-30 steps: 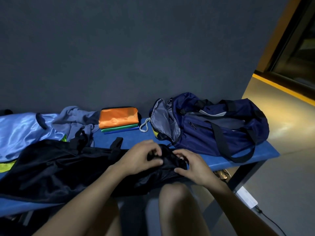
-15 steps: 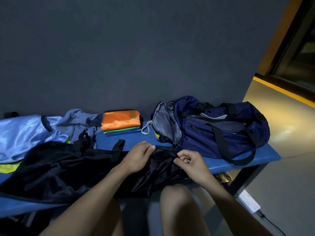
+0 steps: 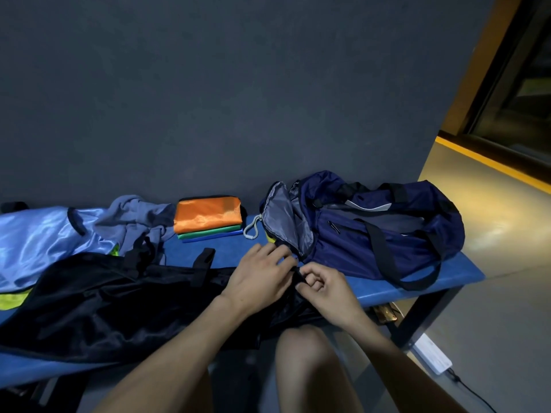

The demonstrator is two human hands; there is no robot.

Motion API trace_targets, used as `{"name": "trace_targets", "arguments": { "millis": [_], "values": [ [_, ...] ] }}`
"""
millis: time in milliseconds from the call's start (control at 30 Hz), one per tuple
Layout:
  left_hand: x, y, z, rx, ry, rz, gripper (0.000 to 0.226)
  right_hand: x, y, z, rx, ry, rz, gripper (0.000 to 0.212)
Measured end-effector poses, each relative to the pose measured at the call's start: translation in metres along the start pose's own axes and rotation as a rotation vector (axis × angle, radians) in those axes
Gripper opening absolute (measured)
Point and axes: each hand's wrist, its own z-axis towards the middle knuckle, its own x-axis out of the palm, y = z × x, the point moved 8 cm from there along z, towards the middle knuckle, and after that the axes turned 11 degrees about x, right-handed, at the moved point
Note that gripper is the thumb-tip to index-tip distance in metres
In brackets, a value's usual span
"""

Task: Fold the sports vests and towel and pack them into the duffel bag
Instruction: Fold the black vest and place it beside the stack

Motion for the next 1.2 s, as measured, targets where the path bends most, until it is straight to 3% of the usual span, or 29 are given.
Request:
{"name": "trace_targets", "arguments": {
  "millis": [267,400,500,633,700,800,933,1067,1133,1200],
  "values": [
    [-0.007,0.009,0.005,-0.037,0.048,-0.095,0.014,-0.003,0.009,-0.01,-0.106,-0.047,-0.187,0.023],
    [0.002,0.028,0.007,-0.185,0.23,-0.395,0.021,-0.006,0.011,-0.021,-0.227,-0.128,-0.342,0.017],
    [0.01,0.036,0.011,-0.31,0.312,-0.732,0.034,-0.006,0.002,-0.031,-0.285,-0.22,-0.547,0.034],
    [0.025,0.04,0.01,-0.681,0.245,-1.203,0.045,-0.004,-0.004,-0.046,-0.328,-0.363,-0.734,0.044],
    [0.033,0.043,0.009,-0.836,0.158,-1.313,0.047,-0.003,-0.005,-0.052,-0.343,-0.415,-0.738,0.043],
    [0.043,0.036,0.012,-0.857,0.08,-1.437,0.029,-0.001,-0.012,-0.055,-0.295,-0.385,-0.657,0.037],
    [0.045,0.03,0.02,-0.681,0.11,-1.365,0.034,-0.013,-0.033,-0.049,0.025,-0.275,-0.245,0.04],
    [0.059,0.027,0.031,-0.502,0.162,-1.215,0.032,-0.018,-0.038,-0.035,0.241,-0.261,0.082,0.028],
    [0.068,0.03,0.034,-0.472,0.137,-1.088,0.027,-0.019,-0.043,-0.025,0.316,-0.292,0.145,0.031],
    [0.07,0.033,0.032,-0.473,0.085,-0.949,0.018,-0.023,-0.05,-0.013,0.377,-0.331,0.037,0.024]
  ]
}}
